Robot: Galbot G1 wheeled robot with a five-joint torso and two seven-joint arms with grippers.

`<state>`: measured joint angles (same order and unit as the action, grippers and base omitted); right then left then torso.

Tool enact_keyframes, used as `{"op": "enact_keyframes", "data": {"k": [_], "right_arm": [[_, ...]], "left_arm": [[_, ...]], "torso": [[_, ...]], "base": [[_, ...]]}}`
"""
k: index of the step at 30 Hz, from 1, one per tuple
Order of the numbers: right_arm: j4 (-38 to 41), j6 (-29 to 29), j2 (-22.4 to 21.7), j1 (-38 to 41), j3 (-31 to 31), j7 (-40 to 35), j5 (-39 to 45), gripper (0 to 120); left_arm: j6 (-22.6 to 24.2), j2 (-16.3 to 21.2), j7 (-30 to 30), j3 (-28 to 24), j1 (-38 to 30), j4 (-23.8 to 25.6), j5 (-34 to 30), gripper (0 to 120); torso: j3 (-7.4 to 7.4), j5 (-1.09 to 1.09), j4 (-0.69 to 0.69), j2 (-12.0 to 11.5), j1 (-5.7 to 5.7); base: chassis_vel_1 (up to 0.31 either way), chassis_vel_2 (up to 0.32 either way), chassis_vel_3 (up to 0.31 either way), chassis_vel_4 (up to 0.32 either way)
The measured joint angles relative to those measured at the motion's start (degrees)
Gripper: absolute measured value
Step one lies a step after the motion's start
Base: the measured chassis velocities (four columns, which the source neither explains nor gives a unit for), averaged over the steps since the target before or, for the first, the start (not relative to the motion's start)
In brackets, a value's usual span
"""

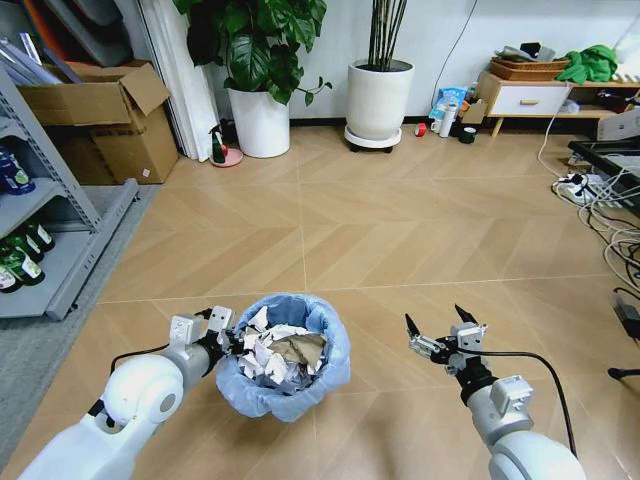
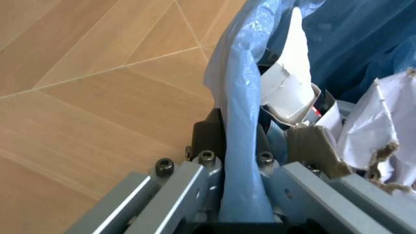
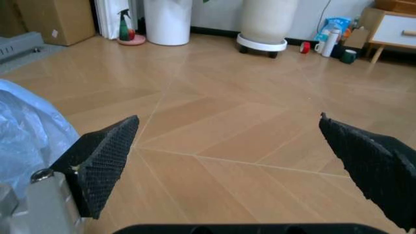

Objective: Pick up the trash bin and place the garbage on the floor into it.

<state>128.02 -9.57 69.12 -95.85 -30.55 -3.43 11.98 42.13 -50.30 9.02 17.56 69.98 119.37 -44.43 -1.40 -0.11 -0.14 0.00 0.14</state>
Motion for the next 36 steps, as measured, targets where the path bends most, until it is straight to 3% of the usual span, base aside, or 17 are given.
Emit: {"op": "enact_keyframes", "data": {"k": [28,32,36], "right_arm": [[0.7,0.9,1.4,-1.1,0.0,0.3,-1.0,100],[0.5,2.1,1.7,-1.3,-0.2,0.4,-1.5,100],[0.3,2.4,2.0,-1.6,-0.3,0.4,-2.0,100]], "left_arm": [[0.0,-0.7,0.7,1.0,2.5,1.3,0.3,0],[0.0,-2.6,7.0,2.3,3.2,1.3,-2.3,0],[0.0,-5.1,19.2,3.1,3.3,0.9,-9.0,0]], "torso": [[0.00,0.00,-0.01,0.0,0.00],[0.00,0.02,0.00,0.0,0.00],[0.00,-0.01,0.00,0.0,0.00]], "base": [[-0.085,-0.087,0.085,0.077],[-0.049,-0.063,0.078,0.063],[-0.009,-0.007,0.011,0.013]]}}
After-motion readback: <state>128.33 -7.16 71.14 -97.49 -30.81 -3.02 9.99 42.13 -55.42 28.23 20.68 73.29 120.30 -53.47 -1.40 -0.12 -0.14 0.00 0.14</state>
